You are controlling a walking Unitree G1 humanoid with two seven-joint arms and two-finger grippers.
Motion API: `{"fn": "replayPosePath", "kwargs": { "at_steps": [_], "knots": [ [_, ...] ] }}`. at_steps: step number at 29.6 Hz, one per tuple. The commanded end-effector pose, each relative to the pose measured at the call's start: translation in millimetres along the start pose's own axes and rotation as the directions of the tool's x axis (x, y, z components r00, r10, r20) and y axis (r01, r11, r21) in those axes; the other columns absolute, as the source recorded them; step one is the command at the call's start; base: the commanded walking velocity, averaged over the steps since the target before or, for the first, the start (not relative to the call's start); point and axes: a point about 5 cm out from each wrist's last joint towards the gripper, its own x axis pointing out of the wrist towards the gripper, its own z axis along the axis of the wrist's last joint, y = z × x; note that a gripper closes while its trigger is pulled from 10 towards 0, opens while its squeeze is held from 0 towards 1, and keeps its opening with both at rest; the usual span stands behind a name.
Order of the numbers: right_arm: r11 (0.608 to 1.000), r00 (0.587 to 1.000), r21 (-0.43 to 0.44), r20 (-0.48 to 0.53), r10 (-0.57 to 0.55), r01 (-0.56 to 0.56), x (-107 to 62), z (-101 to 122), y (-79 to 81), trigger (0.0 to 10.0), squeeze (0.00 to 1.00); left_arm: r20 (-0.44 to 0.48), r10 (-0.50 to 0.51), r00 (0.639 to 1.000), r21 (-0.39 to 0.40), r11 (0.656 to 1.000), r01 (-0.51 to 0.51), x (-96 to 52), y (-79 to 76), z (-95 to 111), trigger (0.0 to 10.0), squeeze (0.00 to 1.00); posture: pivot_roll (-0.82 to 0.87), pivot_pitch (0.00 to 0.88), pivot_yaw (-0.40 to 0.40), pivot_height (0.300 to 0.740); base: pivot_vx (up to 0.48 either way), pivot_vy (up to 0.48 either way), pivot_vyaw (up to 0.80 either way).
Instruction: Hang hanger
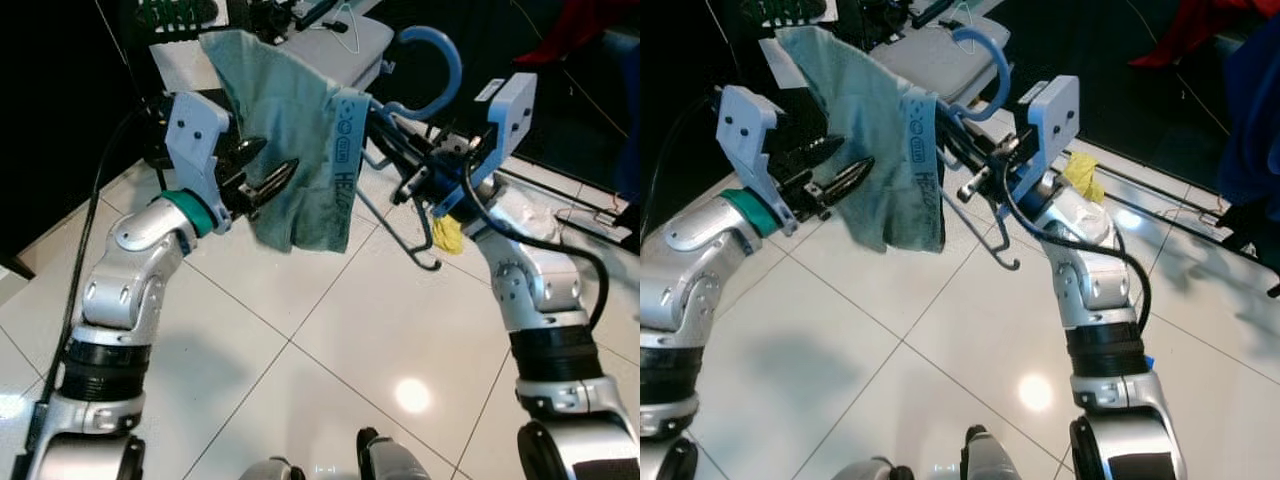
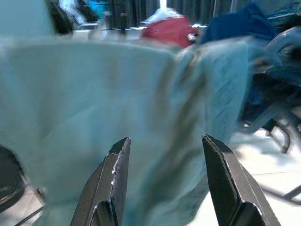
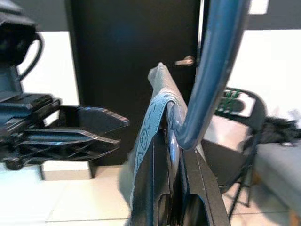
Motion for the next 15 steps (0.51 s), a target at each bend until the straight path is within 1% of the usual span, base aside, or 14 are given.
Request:
{"fn": "replayPosePath", "kwargs": {
  "at_steps": [1, 7, 9, 15],
  "knots": [
    [0.999, 0.999, 0.02, -0.014, 0.041, -0.041, 0.4, -6.7, 8.7, 10.0, 0.0, 0.003, 0.027, 1.0, -0.04, 0.999, -0.027, -5.7, -0.5, -1.2, 10.0, 0.0, 0.03, 0.098, 0.086, 0.74, 0.0, 0.0, 0.0],
    [0.998, 0.998, 0.034, -0.023, 0.061, -0.06, 1.2, -10.3, 12.3, 10.0, 0.0, 0.003, 0.03, 1.0, -0.045, 0.999, -0.03, -8.5, -4.0, -1.5, 10.0, 0.0, 0.04, 0.097, 0.08, 0.74, 0.0, 0.0, 0.0],
    [0.997, 0.997, 0.038, -0.019, 0.075, -0.074, 4.6, -9.1, 13.6, 10.0, 0.0, -0.004, 0.025, 1.0, -0.044, 0.999, -0.025, -6.9, -11.7, -4.0, 10.0, 0.0, 0.03, 0.096, 0.075, 0.74, 0.0, 0.0, 0.0],
    [0.995, 0.996, 0.042, -0.018, 0.088, -0.087, 7.6, -8.1, 14.3, 10.0, 0.0, -0.012, 0.012, 1.0, -0.046, 0.999, -0.013, -3.6, -21.0, -5.4, 10.0, 0.0, 0.03, 0.098, 0.069, 0.74, 0.0, 0.0, 0.0]
  ]
}}
